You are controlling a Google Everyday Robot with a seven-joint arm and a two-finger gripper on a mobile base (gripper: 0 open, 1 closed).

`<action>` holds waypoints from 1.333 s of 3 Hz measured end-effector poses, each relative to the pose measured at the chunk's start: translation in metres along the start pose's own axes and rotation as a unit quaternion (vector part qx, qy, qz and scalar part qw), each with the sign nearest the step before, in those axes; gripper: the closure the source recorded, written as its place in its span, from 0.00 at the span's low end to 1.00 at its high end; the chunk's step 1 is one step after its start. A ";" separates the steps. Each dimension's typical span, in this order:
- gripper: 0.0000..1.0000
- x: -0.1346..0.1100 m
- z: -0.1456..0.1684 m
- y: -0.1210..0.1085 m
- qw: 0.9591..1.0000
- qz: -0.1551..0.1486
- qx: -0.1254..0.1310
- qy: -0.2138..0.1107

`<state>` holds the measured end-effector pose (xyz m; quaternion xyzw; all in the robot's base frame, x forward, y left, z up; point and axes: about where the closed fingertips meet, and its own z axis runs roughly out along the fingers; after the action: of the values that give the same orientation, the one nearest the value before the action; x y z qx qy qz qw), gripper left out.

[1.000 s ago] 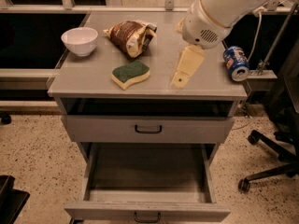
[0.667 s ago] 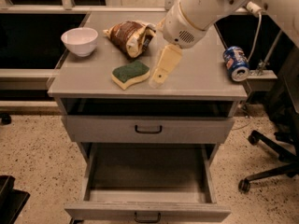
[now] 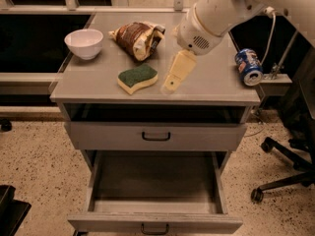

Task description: Place sponge into middle drawer

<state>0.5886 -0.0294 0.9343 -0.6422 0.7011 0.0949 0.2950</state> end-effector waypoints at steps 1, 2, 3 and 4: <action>0.00 0.001 0.030 -0.002 0.999 0.028 -0.016 -0.015; 0.00 -0.007 0.062 -0.012 0.998 0.039 -0.033 -0.028; 0.00 -0.015 0.090 -0.015 0.997 0.054 -0.049 -0.035; 0.00 -0.023 0.113 -0.016 0.996 0.055 -0.065 -0.033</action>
Offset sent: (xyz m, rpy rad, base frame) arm 0.0564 0.0611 -0.0611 0.1200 0.1225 -0.0084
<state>0.6372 0.0457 0.8594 -0.6168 0.7176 0.1776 0.2704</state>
